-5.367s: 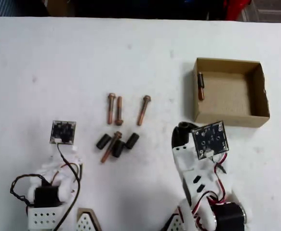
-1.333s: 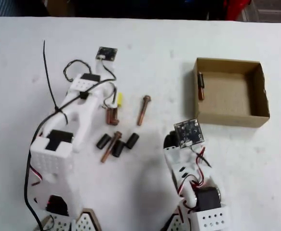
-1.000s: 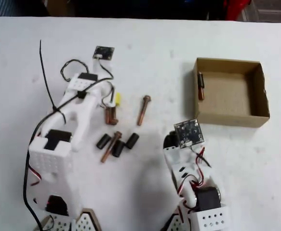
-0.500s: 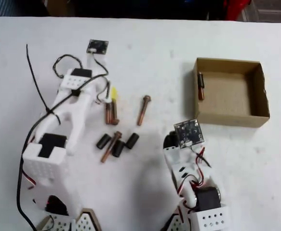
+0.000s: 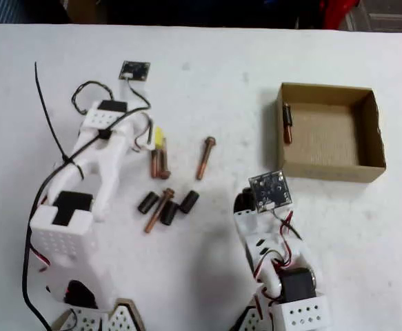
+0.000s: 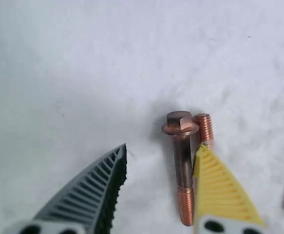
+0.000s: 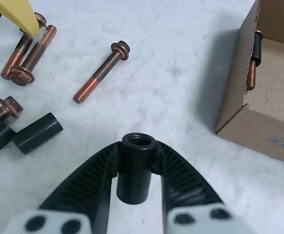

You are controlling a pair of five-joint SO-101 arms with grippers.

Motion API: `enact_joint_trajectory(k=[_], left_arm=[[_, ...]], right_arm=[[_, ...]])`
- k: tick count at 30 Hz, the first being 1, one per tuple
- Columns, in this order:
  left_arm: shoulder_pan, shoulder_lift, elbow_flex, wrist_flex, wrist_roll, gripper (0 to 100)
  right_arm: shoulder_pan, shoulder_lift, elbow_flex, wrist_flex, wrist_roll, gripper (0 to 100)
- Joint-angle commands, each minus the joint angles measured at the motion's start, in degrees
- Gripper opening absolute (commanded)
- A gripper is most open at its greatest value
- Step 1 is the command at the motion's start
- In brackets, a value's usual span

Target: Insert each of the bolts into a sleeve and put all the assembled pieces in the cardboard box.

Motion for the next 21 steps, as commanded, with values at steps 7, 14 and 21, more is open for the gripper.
enact_joint_trajectory(k=[7, 14, 21], left_arm=[[-0.2, -3.6, 5.7, -10.4, 0.5, 24], [-0.2, -3.6, 5.8, -10.6, 0.5, 15], [0.0, -3.6, 6.2, -10.3, 0.5, 3]], right_arm=[[0.2, -0.5, -0.6, -1.5, -0.2, 1.8], [0.2, -0.5, -0.6, -1.5, -0.2, 1.8], [0.3, -0.5, -0.6, -1.5, -0.2, 1.8]])
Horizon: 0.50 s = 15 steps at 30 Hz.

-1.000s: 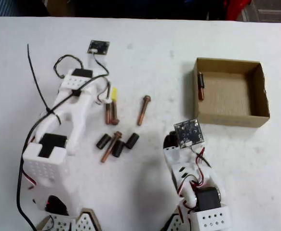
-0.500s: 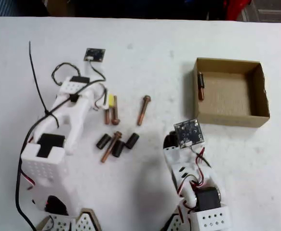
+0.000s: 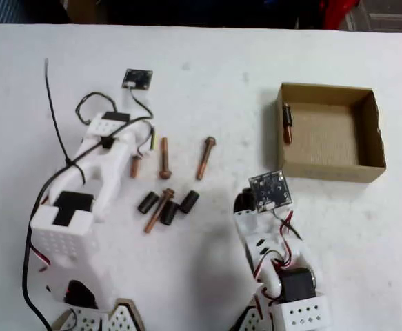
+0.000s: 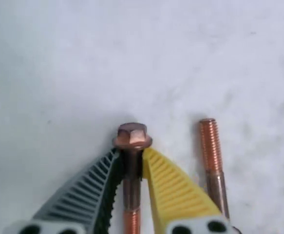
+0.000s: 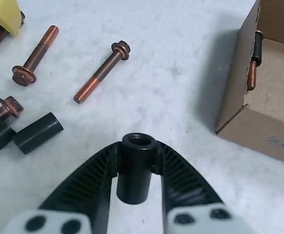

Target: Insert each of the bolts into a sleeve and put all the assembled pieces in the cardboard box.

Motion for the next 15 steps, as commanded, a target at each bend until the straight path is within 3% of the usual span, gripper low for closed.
enact_joint_trajectory(k=[1, 8, 15], left_arm=[[-0.3, -3.6, 0.0, -1.0, 0.5, 3], [-0.1, -3.8, -0.2, 0.0, 0.4, 3], [-0.2, -8.4, -7.4, 12.2, 0.4, 2]], right_arm=[[0.3, -0.5, -0.6, -1.5, -0.2, 1.8], [0.2, -0.5, -0.6, -1.5, -0.2, 1.8], [0.2, -0.5, -0.6, -1.5, -0.2, 1.8]])
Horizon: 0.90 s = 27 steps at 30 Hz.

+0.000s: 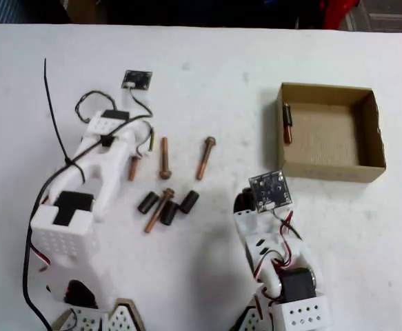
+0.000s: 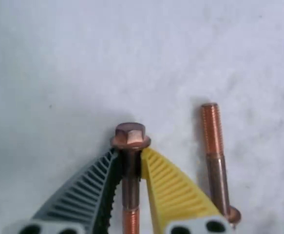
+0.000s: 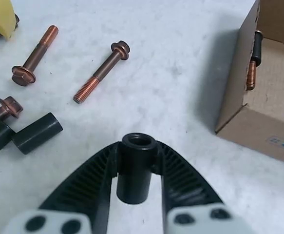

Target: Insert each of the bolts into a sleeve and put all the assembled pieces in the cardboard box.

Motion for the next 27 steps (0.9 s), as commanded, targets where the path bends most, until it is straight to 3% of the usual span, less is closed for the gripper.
enact_joint_trajectory(k=[1, 7, 19, 27], left_arm=[[0.0, -8.5, -5.9, 6.8, 0.4, 2], [0.7, -18.6, -6.9, 14.7, 0.4, 2], [8.1, -37.1, -6.8, 30.8, 0.4, 2], [9.2, -50.6, 3.2, 29.8, 0.2, 2]], right_arm=[[0.1, -0.5, -0.6, -1.5, -0.2, 1.8], [-0.2, -0.5, 0.0, -2.4, -0.5, 1.8], [-11.0, -0.5, 3.7, -16.0, -0.5, 1.7], [-17.2, -0.4, 3.7, -23.8, -0.5, 1.7]])
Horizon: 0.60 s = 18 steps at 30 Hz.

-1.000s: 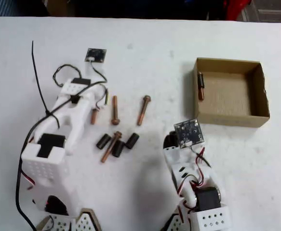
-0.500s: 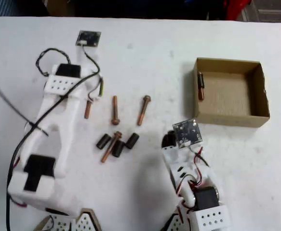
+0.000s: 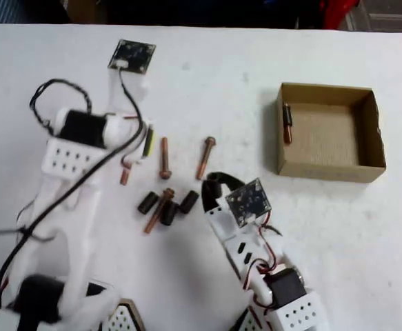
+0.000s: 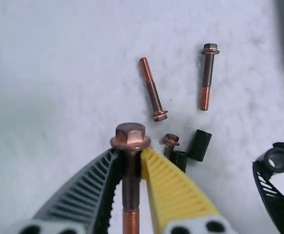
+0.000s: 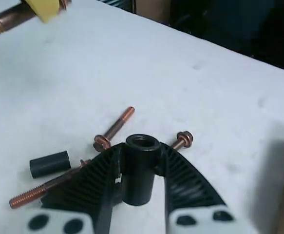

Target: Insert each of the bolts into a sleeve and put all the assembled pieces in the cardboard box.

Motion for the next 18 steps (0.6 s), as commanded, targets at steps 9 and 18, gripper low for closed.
enact_joint_trajectory(k=[9, 18], left_arm=[[3.2, -32.5, 26.8, -21.8, 0.4, 2], [6.2, -44.3, 37.5, -39.6, 5.2, 2]], right_arm=[[-4.8, -0.5, 0.4, -11.4, -0.6, 1.7], [-4.9, -0.5, 0.4, -12.9, -2.3, 1.7]])
